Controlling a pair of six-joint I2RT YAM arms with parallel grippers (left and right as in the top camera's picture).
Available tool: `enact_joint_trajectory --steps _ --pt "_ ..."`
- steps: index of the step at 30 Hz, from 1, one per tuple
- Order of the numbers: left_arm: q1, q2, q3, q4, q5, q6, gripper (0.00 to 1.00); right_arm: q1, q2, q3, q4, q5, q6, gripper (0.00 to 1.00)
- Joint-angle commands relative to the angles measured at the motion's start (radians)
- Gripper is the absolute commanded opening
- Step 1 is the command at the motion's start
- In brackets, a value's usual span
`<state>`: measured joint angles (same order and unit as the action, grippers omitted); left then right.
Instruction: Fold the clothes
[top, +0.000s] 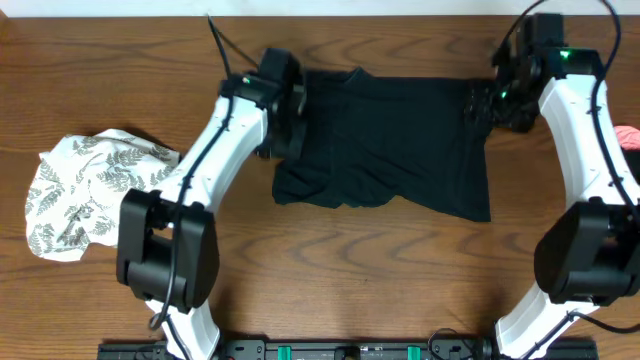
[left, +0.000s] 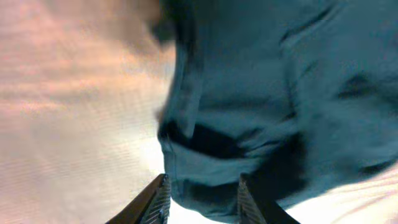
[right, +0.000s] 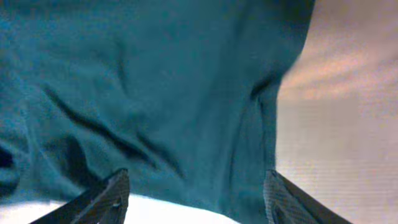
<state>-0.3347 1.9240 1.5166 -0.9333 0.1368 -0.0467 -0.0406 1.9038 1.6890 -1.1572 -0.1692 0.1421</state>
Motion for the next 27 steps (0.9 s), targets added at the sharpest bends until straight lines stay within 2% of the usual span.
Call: enact_joint_trajectory --steps 1,6,11,14,18,22,23,27 --pt "0.003 0.016 -0.089 0.014 0.027 -0.030 0.37 0.014 0.013 -0.035 -0.058 -0.024 0.018 0.67" --pt "0.003 0.016 -0.186 0.074 0.064 -0.030 0.40 0.044 0.013 -0.094 -0.135 -0.069 -0.002 0.66" --pt "0.004 0.018 -0.248 0.198 0.064 0.002 0.41 0.095 0.013 -0.188 -0.099 -0.068 -0.002 0.65" --pt "0.004 0.018 -0.280 0.244 0.059 0.006 0.32 0.121 0.013 -0.242 -0.065 -0.067 -0.002 0.61" --pt "0.005 0.018 -0.319 0.277 0.014 0.008 0.15 0.129 0.013 -0.300 -0.013 -0.067 0.005 0.44" --pt "0.005 0.018 -0.335 0.284 -0.027 0.008 0.13 0.124 0.013 -0.342 0.021 -0.066 0.026 0.06" --pt "0.005 0.018 -0.335 0.285 -0.034 0.008 0.13 0.124 0.013 -0.353 0.022 -0.065 0.036 0.02" --pt "0.006 0.018 -0.335 0.296 -0.045 0.008 0.12 0.126 0.013 -0.397 0.035 -0.067 0.039 0.01"
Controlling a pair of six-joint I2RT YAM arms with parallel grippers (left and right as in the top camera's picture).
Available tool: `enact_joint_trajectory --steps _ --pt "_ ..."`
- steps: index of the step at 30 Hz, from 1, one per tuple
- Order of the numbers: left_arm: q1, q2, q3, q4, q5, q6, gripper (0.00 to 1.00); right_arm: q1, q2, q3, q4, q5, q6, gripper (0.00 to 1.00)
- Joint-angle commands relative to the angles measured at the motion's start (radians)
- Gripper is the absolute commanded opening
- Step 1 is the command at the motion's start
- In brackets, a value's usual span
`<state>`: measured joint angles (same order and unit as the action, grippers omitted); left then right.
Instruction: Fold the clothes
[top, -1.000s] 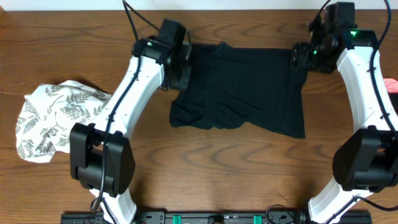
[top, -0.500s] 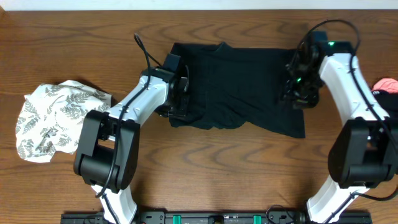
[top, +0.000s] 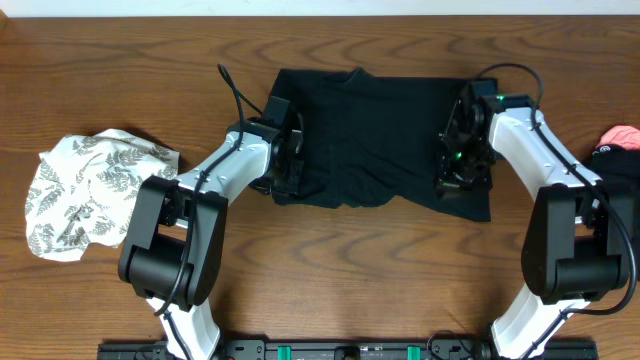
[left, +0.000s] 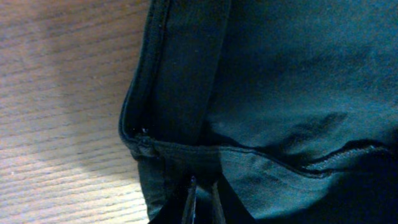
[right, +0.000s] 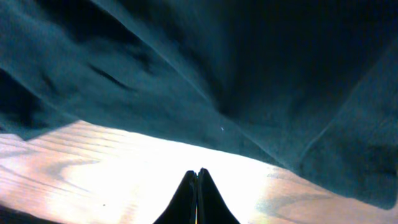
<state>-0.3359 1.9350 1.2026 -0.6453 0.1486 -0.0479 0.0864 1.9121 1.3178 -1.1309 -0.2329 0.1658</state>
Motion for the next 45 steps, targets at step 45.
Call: enact_joint_trajectory --steps 45 --pt "0.073 -0.261 0.023 -0.102 -0.056 -0.018 0.35 -0.210 -0.311 -0.225 0.288 -0.140 -0.025 0.06"
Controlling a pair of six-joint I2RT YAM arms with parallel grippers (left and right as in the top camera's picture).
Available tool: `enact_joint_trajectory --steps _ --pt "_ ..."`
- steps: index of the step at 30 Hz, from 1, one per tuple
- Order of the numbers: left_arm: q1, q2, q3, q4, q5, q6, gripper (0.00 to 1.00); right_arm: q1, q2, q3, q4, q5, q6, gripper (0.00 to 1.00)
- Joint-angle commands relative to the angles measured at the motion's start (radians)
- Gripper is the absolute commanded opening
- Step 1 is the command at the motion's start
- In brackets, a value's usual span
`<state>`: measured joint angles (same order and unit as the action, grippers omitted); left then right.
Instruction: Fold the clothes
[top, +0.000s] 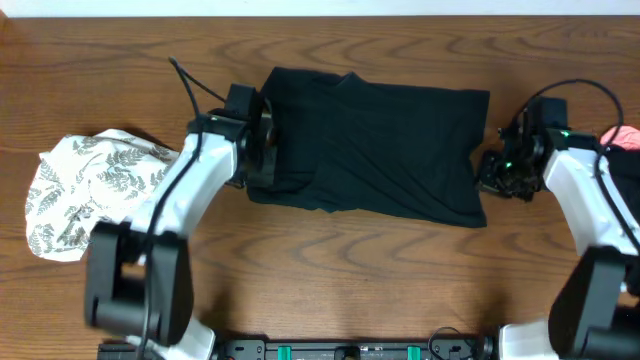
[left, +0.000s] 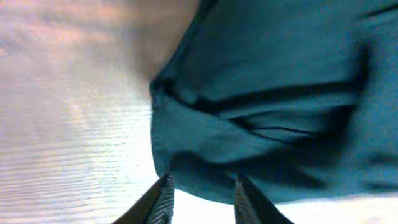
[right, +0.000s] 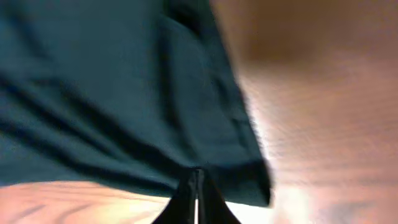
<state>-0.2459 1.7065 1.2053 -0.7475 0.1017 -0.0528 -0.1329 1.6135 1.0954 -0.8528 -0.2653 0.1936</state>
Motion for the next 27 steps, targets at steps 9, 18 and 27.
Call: enact_joint_trajectory --steps 9,18,27 --pt "-0.061 0.013 -0.015 -0.003 0.021 -0.012 0.40 0.088 0.063 -0.004 -0.005 -0.106 -0.076 0.56" --pt "-0.065 0.140 -0.024 0.024 0.021 -0.012 0.23 0.224 0.155 -0.005 -0.003 -0.088 -0.045 0.01" --pt "-0.065 0.248 -0.024 0.065 0.020 -0.011 0.13 0.220 0.261 -0.005 -0.031 0.143 0.086 0.01"
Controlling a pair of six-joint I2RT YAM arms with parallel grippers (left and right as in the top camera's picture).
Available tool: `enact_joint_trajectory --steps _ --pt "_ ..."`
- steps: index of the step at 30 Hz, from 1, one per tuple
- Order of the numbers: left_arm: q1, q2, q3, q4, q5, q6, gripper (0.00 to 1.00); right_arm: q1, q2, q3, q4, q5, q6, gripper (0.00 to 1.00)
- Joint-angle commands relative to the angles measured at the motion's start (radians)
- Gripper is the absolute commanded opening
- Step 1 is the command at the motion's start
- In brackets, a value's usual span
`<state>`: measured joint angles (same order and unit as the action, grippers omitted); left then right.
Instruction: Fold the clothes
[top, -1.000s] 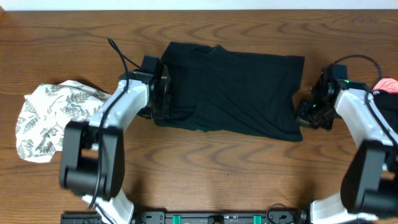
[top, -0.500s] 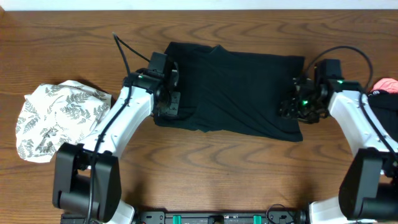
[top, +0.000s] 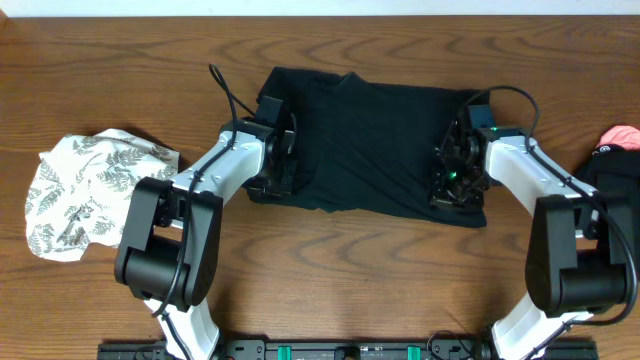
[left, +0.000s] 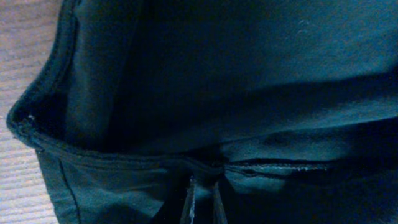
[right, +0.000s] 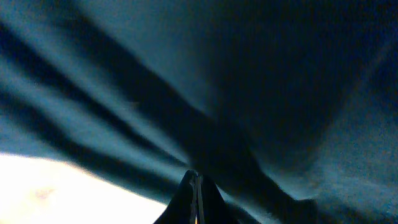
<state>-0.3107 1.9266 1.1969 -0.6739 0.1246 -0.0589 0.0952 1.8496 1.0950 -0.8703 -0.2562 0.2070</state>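
Note:
A dark teal-black garment (top: 375, 145) lies spread across the middle of the wooden table (top: 330, 270). My left gripper (top: 278, 168) sits on the garment's lower left edge. In the left wrist view its fingertips (left: 202, 193) are nearly together, with a fold of the hem pinched between them. My right gripper (top: 450, 187) rests on the lower right part of the garment. In the right wrist view that gripper (right: 195, 184) has its tips pressed together into the cloth (right: 249, 74). The cloth under both grippers is hidden.
A crumpled white cloth with a grey leaf print (top: 90, 190) lies at the left. At the right edge are a pink-red item (top: 622, 135) and a black one (top: 612, 170). Both arms reach in from the front corners.
The left gripper was open at the garment's left edge and is now shut on its lower left hem. The right gripper moved from off the right edge inward onto the cloth, still shut.
Both grippers were open at the garment's upper corners, the cloth rumpled. Then both were shut at its lower sides. Later the garment lay wider and flatter, left gripper open, right one shut at the right edge. Now both pinch the lower sides again.

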Motion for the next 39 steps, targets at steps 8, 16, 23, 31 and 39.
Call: enact_joint_trajectory --steps 8,16,23,31,39 --pt "0.001 0.027 -0.015 -0.094 -0.017 0.005 0.09 -0.091 0.034 -0.005 -0.102 0.379 0.164 0.01" --pt "0.001 0.023 -0.015 -0.163 -0.032 0.000 0.06 -0.158 0.027 -0.004 -0.171 0.463 0.233 0.01" --pt "0.000 -0.052 -0.015 -0.217 0.008 -0.029 0.07 -0.162 0.020 -0.002 -0.145 0.507 0.283 0.01" --pt "0.000 -0.285 -0.007 -0.177 0.020 -0.029 0.13 -0.161 -0.091 0.035 -0.092 0.359 0.177 0.19" --pt "0.000 -0.501 -0.007 -0.004 -0.120 -0.029 0.44 -0.179 -0.252 0.106 -0.004 0.327 0.177 0.79"
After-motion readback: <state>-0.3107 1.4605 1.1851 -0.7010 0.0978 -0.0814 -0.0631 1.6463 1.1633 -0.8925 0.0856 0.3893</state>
